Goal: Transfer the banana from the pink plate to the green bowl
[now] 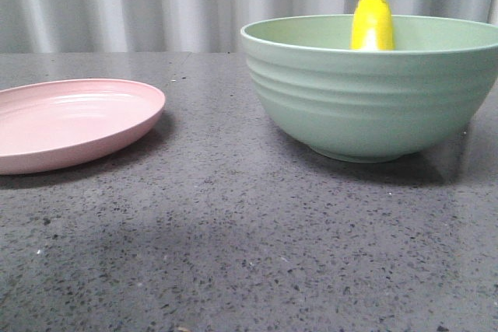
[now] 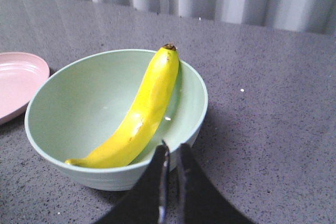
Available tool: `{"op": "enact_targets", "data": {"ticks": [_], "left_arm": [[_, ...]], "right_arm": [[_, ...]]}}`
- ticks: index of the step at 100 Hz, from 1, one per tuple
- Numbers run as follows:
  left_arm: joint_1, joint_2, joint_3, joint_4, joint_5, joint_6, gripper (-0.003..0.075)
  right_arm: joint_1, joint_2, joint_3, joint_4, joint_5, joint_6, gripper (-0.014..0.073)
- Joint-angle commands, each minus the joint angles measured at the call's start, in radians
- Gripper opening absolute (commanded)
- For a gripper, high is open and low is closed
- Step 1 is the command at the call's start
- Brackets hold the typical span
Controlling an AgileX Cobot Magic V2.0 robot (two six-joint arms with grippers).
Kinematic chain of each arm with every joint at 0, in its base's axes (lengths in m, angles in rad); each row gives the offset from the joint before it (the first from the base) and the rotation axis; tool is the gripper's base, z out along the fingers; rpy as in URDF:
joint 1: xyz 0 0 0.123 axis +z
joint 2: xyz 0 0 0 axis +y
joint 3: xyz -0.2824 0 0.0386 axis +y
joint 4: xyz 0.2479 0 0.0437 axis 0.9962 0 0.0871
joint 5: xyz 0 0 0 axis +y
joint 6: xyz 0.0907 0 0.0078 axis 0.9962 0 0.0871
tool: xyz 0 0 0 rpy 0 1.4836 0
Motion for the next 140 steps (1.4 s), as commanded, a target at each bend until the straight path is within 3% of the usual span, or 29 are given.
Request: {"op": "enact_targets", "data": {"ticks": [1, 20, 37, 114, 127, 140], "left_arm": [[-0.005, -0.084, 0.066, -0.015, -0.129, -0.007, -0.002], [-0.005, -0.248, 0.261, -0.048, -0.173, -0.007, -0.002], [-0.005, -0.368, 0.362, -0.052, -0.182, -0.007, -0.002], [-0.005, -0.423, 0.392, -0.052, -0.197, -0.007, -0.002], [0.007, -0.432, 0.455, -0.043, -0.313, -0.007, -0.002], [0.086, -0.483, 0.57, -0.016, -0.565, -0.007, -0.002]], "right_arm": [[-0.004, -0.086, 0.062, 0.0, -0.149, -0.008, -0.0071], [-0.004, -0.266, 0.227, 0.0, -0.27, -0.008, -0.0071], [-0.004, -0.38, 0.309, -0.031, -0.266, -0.008, -0.0071], [-0.004, -0.409, 0.355, -0.058, -0.206, -0.008, -0.0071], [-0.004, -0.409, 0.355, -0.058, -0.206, -0.008, -0.0071], [-0.004, -0.409, 0.355, -0.058, -0.206, -0.008, -0.0071]]}}
